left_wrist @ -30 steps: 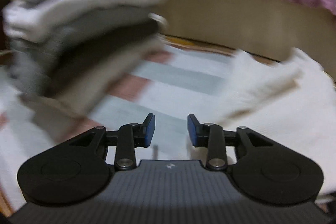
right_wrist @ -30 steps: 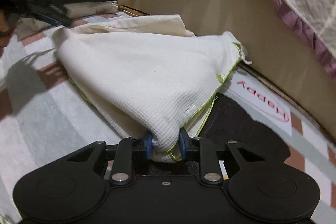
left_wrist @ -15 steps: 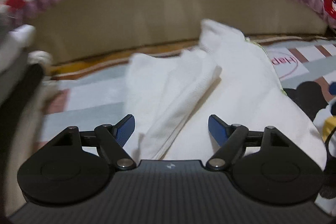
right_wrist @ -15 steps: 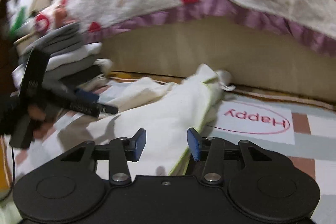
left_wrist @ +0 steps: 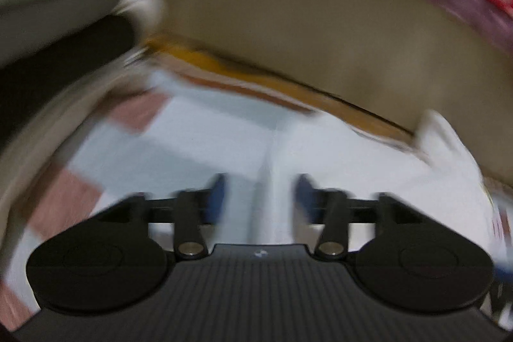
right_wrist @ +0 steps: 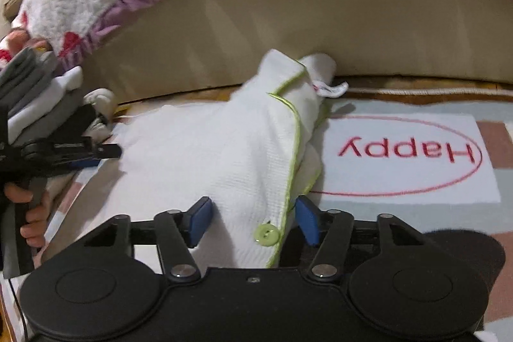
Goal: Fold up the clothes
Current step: 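Grasp the folded garment end with the left gripper while the right gripper grasps it too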
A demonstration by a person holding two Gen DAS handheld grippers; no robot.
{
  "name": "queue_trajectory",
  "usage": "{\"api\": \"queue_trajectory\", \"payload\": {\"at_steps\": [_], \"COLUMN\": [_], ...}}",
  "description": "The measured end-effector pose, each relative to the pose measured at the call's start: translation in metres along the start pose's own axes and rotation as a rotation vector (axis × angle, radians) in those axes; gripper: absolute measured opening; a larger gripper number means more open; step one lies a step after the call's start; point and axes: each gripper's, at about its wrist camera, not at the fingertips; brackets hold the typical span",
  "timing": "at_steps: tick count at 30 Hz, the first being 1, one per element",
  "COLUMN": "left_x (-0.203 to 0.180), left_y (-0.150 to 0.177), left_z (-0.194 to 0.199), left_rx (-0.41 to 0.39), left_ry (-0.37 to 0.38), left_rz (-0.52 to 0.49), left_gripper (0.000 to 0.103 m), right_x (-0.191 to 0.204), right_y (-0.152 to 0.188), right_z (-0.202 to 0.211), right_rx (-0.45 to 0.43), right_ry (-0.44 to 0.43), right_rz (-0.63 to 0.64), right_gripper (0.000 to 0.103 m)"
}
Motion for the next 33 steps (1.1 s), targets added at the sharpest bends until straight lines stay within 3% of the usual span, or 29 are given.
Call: {"api": "queue_trajectory", "payload": {"at_steps": [4, 7, 9, 13, 16, 19, 23, 24, 27, 29, 32, 33], "left_x": [0.002, 0.003, 0.013, 0.039, 0.049, 0.054, 0.069, 0.069, 0.061, 0.056, 0.053, 0.054], "left_y": [0.011, 0.029, 0.044, 0.068, 0.066, 0.068, 0.099, 0.107, 0.117, 0.124, 0.129, 0.129], "left_z": [0.028, 0.064, 0.078, 0.093, 0.109, 0.132, 0.153, 0.158, 0.166, 0.163, 0.156, 0.152], "left_rx": [0.032, 0.037, 0.048, 0.063, 0.082, 0.081, 0.114, 0.093, 0.118, 0.157, 0.154, 0.152], "left_ry": [-0.01, -0.029, -0.043, -0.151, -0.205, -0.129, 0.012, 0.026, 0.091, 0.158, 0.175, 0.171], "left_rz": [-0.094, -0.179, -0.195, -0.173, -0.141, -0.011, 0.314, 0.344, 0.386, 0.442, 0.511, 0.547], "left_gripper": [0.055, 0.062, 0.072, 0.072, 0.071, 0.071, 0.071, 0.072, 0.072, 0.072, 0.073, 0.073], "right_x": [-0.012, -0.023, -0.033, -0.052, -0.055, -0.054, -0.057, -0.058, -0.053, -0.04, -0.016, -0.009], "right_y": [0.006, 0.014, 0.023, 0.039, 0.039, 0.047, 0.074, 0.081, 0.076, 0.068, 0.063, 0.062], "right_z": [0.003, 0.014, 0.022, 0.03, 0.031, 0.031, 0.028, 0.027, 0.024, 0.023, 0.023, 0.022], "right_rx": [0.011, 0.048, 0.101, 0.2, 0.262, 0.293, 0.325, 0.322, 0.347, 0.351, 0.322, 0.31], "right_ry": [-0.002, -0.049, -0.1, -0.184, -0.198, -0.225, -0.323, -0.35, -0.332, -0.3, -0.266, -0.253], "right_rz": [-0.076, -0.167, -0.275, -0.481, -0.495, -0.527, -0.728, -0.791, -0.767, -0.666, -0.554, -0.525], "right_gripper": [0.068, 0.069, 0.07, 0.07, 0.07, 0.07, 0.07, 0.07, 0.071, 0.072, 0.071, 0.053]}}
Point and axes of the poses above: each gripper's, at about its wrist camera, not at the fingertips, and z roughly against the way its jaws point, x to its left, y to its underside, and after that the axes turned 14 degrees about -x, right-handed
